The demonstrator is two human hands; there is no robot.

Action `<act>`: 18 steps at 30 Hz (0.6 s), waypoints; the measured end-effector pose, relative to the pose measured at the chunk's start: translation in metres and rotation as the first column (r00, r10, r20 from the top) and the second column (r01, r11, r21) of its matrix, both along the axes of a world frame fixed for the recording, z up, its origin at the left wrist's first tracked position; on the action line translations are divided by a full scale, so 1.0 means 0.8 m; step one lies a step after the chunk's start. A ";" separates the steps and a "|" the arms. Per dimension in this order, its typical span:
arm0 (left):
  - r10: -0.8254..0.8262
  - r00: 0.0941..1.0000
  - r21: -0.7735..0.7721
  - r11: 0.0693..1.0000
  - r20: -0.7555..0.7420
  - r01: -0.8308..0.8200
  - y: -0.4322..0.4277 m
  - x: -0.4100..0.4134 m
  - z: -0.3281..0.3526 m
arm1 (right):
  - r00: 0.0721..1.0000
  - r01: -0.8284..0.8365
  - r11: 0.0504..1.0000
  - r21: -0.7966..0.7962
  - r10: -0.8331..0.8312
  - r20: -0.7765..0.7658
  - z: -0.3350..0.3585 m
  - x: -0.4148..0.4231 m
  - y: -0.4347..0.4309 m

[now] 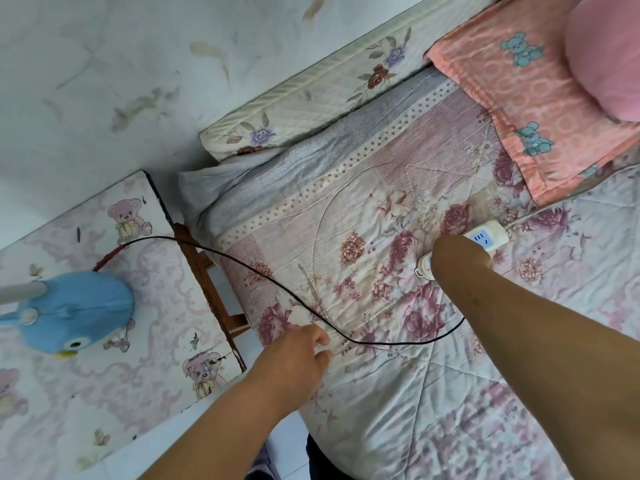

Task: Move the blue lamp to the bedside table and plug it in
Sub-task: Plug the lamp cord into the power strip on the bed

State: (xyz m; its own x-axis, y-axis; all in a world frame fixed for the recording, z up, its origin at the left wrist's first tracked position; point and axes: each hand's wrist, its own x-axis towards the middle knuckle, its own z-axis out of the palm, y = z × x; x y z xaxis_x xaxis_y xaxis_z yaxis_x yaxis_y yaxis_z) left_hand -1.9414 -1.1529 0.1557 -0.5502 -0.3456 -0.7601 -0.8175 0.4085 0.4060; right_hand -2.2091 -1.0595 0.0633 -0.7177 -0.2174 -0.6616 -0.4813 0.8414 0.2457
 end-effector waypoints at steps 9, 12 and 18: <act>0.027 0.999 -0.003 1.000 0.019 -0.027 -0.007 0.002 -0.002 | 0.995 -0.072 0.997 0.009 0.072 -0.069 -0.010 0.008 -0.005; 0.060 0.998 -0.010 0.998 0.017 -0.059 -0.013 0.005 0.001 | 0.996 -0.065 0.998 -0.010 0.065 -0.061 -0.009 0.009 0.005; 0.104 0.994 -0.012 0.994 -0.012 -0.105 -0.023 0.016 0.013 | 1.000 -0.010 0.998 -0.065 0.009 -0.014 -0.001 0.013 0.035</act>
State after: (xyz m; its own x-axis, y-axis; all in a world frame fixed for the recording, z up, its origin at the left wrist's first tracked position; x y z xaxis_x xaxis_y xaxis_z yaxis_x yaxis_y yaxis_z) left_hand -1.9283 -1.1712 0.1660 -0.5189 -0.4109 -0.7496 -0.8515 0.3260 0.4107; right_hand -2.1990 -1.0315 0.0627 -0.7247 -0.2664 -0.6355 -0.4860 0.8514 0.1973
